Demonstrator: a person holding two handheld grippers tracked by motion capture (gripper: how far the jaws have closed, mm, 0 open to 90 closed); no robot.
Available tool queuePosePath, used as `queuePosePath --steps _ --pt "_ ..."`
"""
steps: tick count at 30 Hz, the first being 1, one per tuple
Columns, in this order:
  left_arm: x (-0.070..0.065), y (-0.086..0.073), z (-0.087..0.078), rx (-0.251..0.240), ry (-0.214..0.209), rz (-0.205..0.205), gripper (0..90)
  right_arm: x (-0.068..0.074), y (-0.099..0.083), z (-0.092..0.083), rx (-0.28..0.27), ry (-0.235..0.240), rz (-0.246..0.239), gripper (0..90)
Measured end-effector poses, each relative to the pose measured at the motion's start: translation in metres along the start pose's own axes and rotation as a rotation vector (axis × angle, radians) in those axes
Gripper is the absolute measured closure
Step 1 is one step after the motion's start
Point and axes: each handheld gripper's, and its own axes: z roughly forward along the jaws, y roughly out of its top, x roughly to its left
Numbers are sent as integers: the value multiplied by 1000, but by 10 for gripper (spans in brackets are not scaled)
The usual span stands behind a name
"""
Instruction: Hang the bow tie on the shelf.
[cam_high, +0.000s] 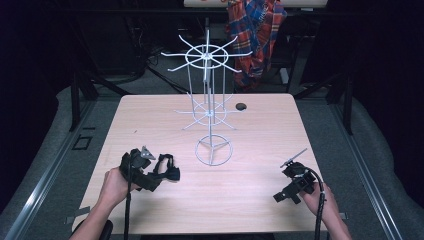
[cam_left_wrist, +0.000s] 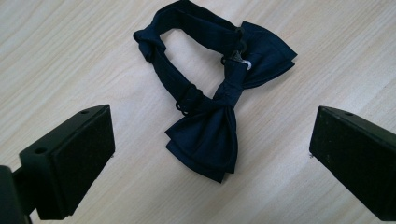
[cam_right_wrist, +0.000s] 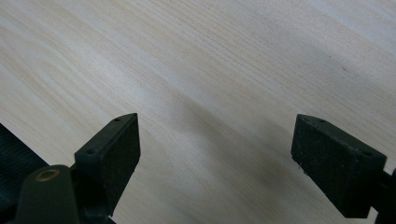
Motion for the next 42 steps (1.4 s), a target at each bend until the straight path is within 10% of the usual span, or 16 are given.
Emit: queuePosePath --steps 25,42 --pt "-11 15 13 19 -30 72 13 3 5 3 9 7 5 153" --pt "-8 28 44 132 -69 121 531 3 2 5 38 4 0 153"
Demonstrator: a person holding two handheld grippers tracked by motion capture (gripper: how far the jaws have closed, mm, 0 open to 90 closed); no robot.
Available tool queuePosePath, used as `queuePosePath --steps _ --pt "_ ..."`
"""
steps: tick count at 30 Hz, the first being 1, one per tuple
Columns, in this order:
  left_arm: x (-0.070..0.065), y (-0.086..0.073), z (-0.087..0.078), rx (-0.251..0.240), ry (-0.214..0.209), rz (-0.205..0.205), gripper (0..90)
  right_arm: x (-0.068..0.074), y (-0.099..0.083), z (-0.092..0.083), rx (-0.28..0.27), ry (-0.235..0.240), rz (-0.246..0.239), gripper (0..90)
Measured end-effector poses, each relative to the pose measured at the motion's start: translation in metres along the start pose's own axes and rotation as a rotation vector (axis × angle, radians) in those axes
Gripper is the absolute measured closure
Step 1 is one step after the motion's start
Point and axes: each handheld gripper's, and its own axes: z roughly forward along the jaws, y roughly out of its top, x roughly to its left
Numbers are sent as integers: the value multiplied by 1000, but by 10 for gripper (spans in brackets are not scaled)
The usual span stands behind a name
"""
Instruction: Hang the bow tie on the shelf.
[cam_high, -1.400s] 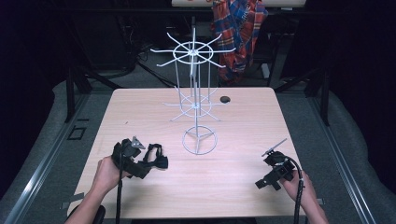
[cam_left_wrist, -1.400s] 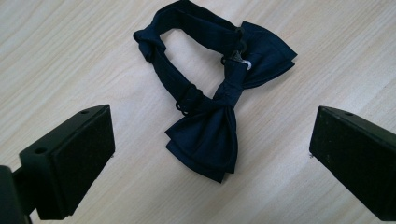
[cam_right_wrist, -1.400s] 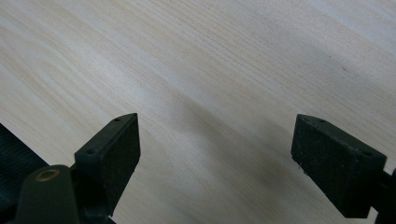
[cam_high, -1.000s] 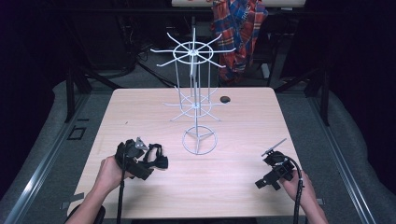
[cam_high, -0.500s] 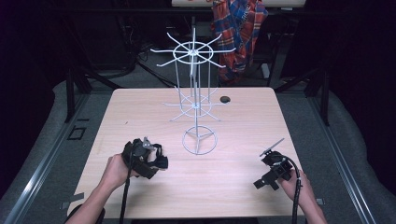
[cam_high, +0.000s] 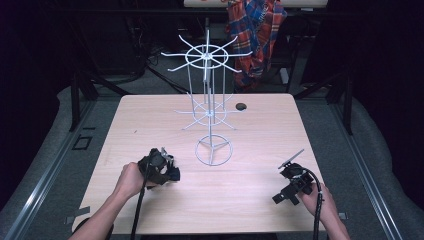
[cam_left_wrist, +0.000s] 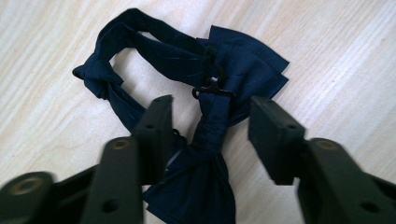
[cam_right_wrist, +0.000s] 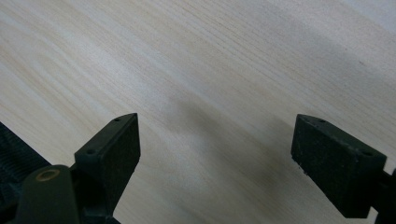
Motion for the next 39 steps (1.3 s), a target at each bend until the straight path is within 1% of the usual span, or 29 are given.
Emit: queuePosePath --steps 4,6,9,10,11,13,14,15,16,17,18,19,20,21,22,23,25,26,27,28,31,32,33,34,35,36,37,38,39 --pt "-1 1 3 13 -13 12 591 -1 -1 0 -1 -1 -2 154" --pt "-2 0 5 19 -13 18 628 0 -2 1 -22 -4 21 154" --pt "-2 -1 5 20 -7 17 675 -1 -2 1 -17 -9 18 154" --pt "-2 -1 5 18 -2 17 675 -1 -1 1 -11 0 9 154" --pt "0 -3 5 12 -6 24 741 0 -1 0 -2 0 3 154" --pt "3 -5 5 5 -30 21 758 0 0 0 -1 1 -1 153" --pt "4 -5 5 1 -34 17 761 1 -1 1 -5 -8 9 154" --pt "4 -5 5 1 -34 17 765 1 -1 1 -5 -8 9 154" --pt "4 -5 5 -2 -34 19 767 0 1 1 11 -7 -5 154" --pt "4 -5 5 -6 -30 20 770 2 1 2 -5 -3 5 154" --pt "4 -5 4 -9 -22 21 771 2 1 1 -5 -4 2 154" --pt "4 -5 4 -9 -22 21 772 2 1 1 -5 -4 2 154" --pt "4 -5 1 -35 -9 23 772 2 0 0 -2 -4 -5 154" --pt "4 -5 1 -35 -9 23 772 2 0 0 -2 -4 -5 154" --pt "4 -4 -4 -63 3 20 772 0 0 -1 3 -8 -5 153" --pt "4 -4 -6 -79 4 18 772 0 -1 0 -9 -8 5 154" --pt "4 -5 -11 -108 7 4 772 -1 -1 -1 1 -8 -2 154" --pt "5 -5 -12 -118 6 2 772 -1 -1 -1 0 -7 -2 154" --pt "5 -5 -12 -118 6 2 772 -1 -1 -1 0 -7 -2 154" --pt "5 -6 -15 -140 10 -10 771 0 -1 -1 -4 -3 1 154" --pt "6 -6 -18 -153 16 -11 771 0 0 -1 0 -5 0 154" --pt "7 -7 -22 -173 13 -20 771 -1 -1 -1 6 -8 -4 154" --pt "7 -7 -22 -173 13 -20 770 -1 -1 -1 6 -8 -4 154" --pt "8 -8 -25 -192 17 -27 771 -2 -1 -1 4 -7 -2 154" --pt "8 -8 -25 -192 17 -27 770 -2 -1 -1 4 -7 -2 154" --pt "9 -10 -29 -213 27 -33 770 -1 -1 -1 -9 -3 11 154" --pt "9 -10 -29 -213 27 -33 770 -1 -1 -1 -9 -3 11 154" --pt "11 -11 -32 -236 20 -51 770 -1 -1 -1 -10 -3 11 153" --pt "11 -11 -32 -236 20 -51 770 1 -2 1 -29 -11 34 154"
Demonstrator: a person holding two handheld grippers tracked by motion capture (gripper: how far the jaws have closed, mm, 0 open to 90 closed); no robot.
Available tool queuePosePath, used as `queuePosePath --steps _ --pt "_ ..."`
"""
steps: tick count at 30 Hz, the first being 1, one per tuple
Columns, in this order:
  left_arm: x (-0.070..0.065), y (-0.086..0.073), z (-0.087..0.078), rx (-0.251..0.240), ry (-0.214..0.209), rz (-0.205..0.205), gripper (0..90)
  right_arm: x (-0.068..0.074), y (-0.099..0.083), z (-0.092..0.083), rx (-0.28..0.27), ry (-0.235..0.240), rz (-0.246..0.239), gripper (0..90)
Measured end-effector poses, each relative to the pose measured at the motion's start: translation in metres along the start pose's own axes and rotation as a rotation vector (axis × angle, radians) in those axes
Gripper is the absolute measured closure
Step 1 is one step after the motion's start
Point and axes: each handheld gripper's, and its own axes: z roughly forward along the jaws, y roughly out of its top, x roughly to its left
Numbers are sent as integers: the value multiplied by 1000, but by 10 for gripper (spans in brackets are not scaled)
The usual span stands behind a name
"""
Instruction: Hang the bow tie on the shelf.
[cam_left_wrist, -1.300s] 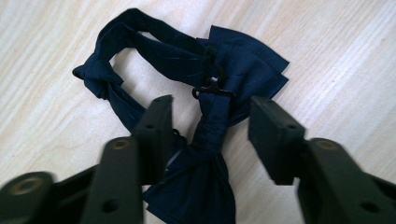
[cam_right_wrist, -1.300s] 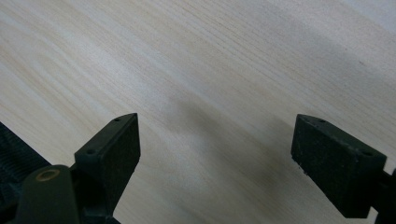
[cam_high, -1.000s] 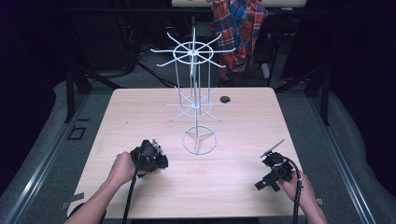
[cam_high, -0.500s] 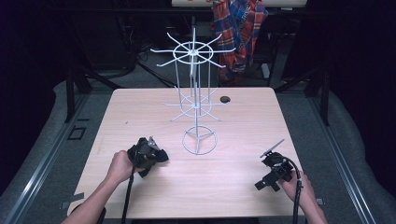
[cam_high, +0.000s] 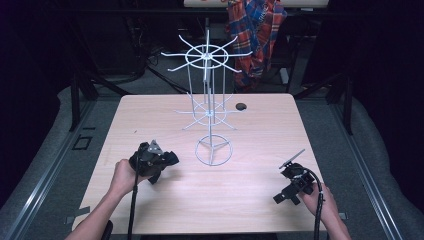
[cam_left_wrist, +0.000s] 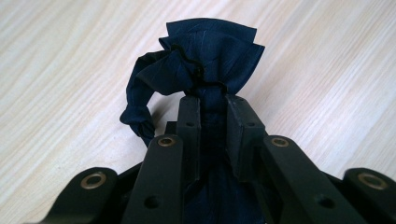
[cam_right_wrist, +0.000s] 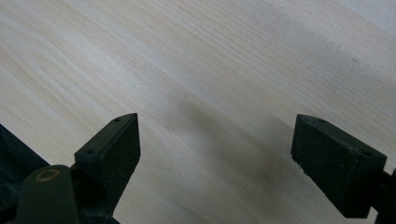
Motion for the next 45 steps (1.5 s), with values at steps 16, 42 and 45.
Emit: queuePosePath --steps 16,42,45 --pt "14 3 -17 -95 -49 -136 770 -2 2 -1 32 7 -38 154" --pt "41 15 -45 -288 -110 -262 770 -2 0 1 33 13 -26 153" --pt "43 17 -48 -307 -115 -274 770 -1 0 0 29 10 -21 154"
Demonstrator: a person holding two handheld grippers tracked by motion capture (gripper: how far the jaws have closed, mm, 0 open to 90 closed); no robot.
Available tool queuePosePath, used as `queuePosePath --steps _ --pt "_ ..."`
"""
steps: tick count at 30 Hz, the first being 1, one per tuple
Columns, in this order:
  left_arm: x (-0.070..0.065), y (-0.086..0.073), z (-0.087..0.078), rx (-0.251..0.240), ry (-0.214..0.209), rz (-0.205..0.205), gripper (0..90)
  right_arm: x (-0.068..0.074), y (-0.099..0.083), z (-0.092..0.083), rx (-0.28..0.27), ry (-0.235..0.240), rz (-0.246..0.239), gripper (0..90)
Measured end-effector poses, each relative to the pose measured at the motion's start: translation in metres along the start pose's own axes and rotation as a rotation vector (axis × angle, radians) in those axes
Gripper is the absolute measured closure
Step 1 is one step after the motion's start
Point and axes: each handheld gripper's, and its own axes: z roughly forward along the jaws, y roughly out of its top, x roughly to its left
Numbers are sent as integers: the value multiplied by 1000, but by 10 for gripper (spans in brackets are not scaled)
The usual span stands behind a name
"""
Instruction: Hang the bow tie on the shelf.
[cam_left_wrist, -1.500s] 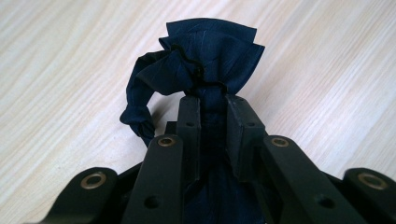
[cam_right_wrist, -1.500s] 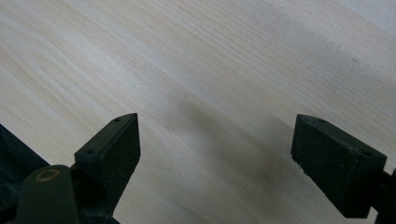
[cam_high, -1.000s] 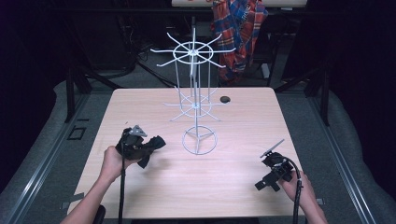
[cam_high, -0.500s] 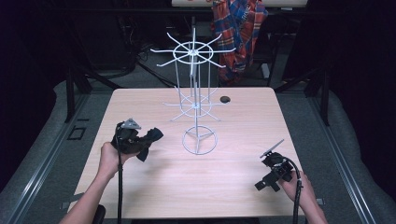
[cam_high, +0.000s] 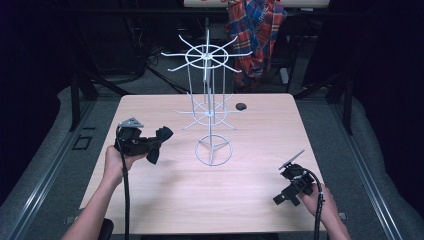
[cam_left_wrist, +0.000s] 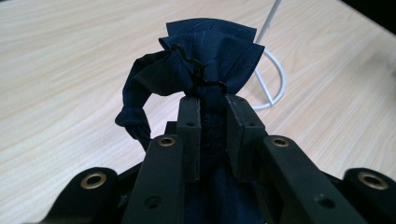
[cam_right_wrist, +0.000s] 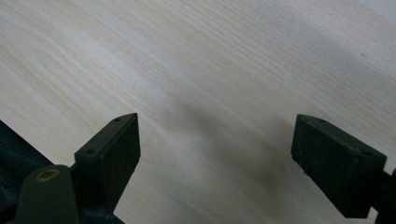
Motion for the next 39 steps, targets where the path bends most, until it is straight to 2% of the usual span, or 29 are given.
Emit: queuePosePath --steps 2,4,5,7,9,10,13,14,21,26,30,33,34,39 --pt "2 3 -2 -22 -10 -4 770 -1 0 0 11 -2 -11 154" --pt "5 8 -5 -57 -35 -28 770 -1 0 0 11 -1 -9 154" --pt "5 8 -5 -57 -35 -28 770 -1 0 0 11 -1 -9 154" --pt "6 14 -9 -89 -50 -36 770 -3 -1 -1 6 1 -3 154" --pt "7 16 -10 -99 -61 -38 770 -3 -1 0 -1 0 12 154" --pt "10 20 -13 -126 -78 -47 770 -4 -1 0 6 -5 5 154" --pt "12 23 -16 -147 -99 -63 770 -2 -1 0 0 -7 6 154" --pt "13 26 -17 -171 -113 -74 770 -2 0 0 13 -8 -3 154" --pt "13 36 -20 -206 -139 -68 770 -2 -1 1 4 -7 11 154" --pt "10 43 -19 -213 -148 -54 770 -3 0 1 19 -4 -4 154" --pt "10 47 -19 -226 -160 -55 771 -3 -1 1 5 -8 13 154" --pt "10 49 -19 -232 -165 -53 771 -4 0 0 17 -4 0 154" --pt "10 51 -19 -241 -182 -55 771 -4 0 1 18 -7 0 154" --pt "11 54 -20 -258 -213 -56 771 -4 0 1 19 -6 1 154"
